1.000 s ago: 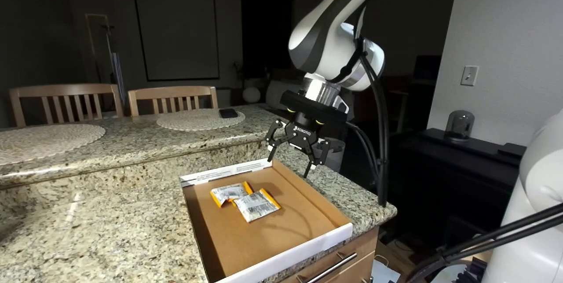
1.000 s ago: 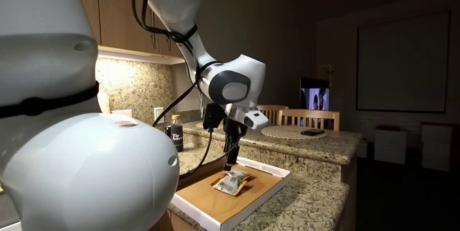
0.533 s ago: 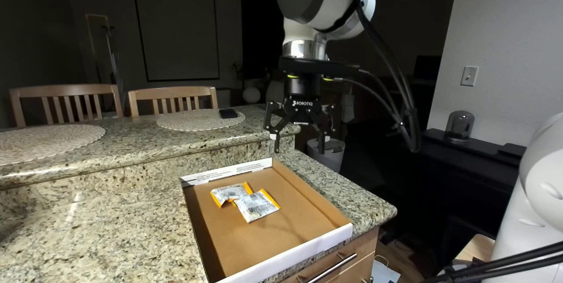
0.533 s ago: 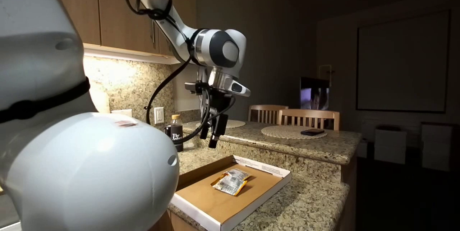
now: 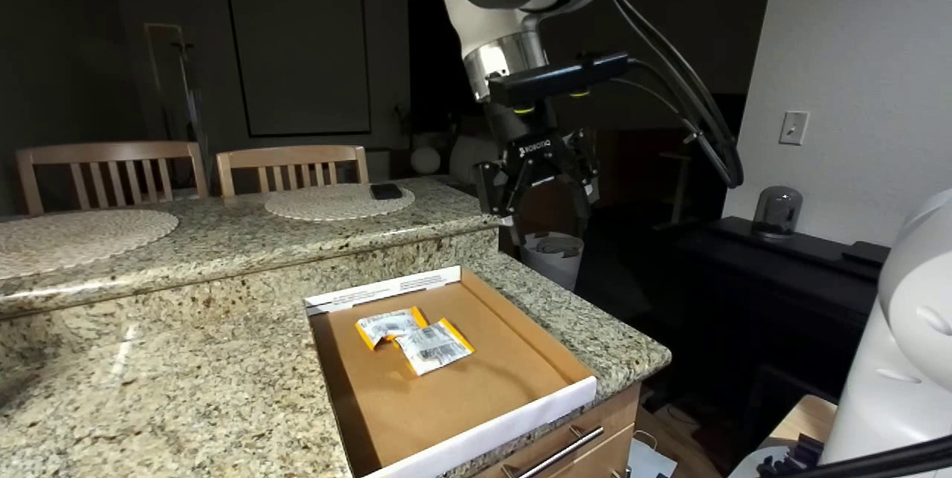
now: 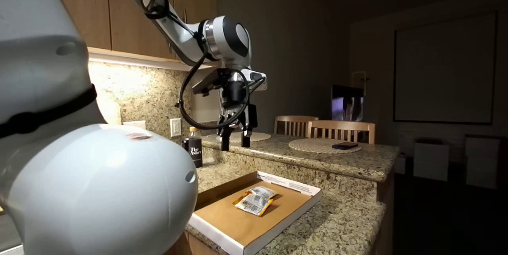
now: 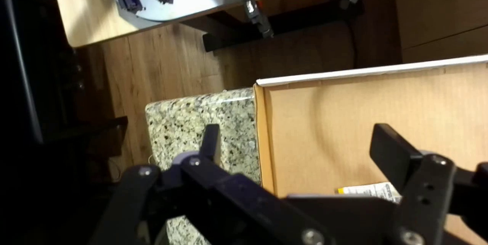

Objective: Put the two orange sachets on the box, one at a time

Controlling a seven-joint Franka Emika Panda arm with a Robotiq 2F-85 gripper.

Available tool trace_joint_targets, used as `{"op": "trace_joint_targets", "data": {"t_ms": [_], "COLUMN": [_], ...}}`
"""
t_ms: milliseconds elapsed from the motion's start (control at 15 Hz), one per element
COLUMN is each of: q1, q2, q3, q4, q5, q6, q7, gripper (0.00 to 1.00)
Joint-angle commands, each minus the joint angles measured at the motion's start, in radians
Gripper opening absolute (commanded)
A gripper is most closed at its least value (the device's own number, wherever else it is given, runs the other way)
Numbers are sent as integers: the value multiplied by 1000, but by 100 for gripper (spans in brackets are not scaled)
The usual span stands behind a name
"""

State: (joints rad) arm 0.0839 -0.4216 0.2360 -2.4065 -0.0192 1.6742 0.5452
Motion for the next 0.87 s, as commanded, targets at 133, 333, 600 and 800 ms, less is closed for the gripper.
{"op": "trace_joint_targets", "data": {"t_ms": [133,333,600,800], "q1": [-6,-10,-10,-10], "q2": [-63,-107,-113,-113], "q3": [-20,-33,-32,-32], "q4": [-58,-89,-92,-92], "q5": [-8,-6,-6,-6], "q6": [111,131,133,133], "q7": [-61,-82,-82,-82], "gripper": [100,100,100,100]}}
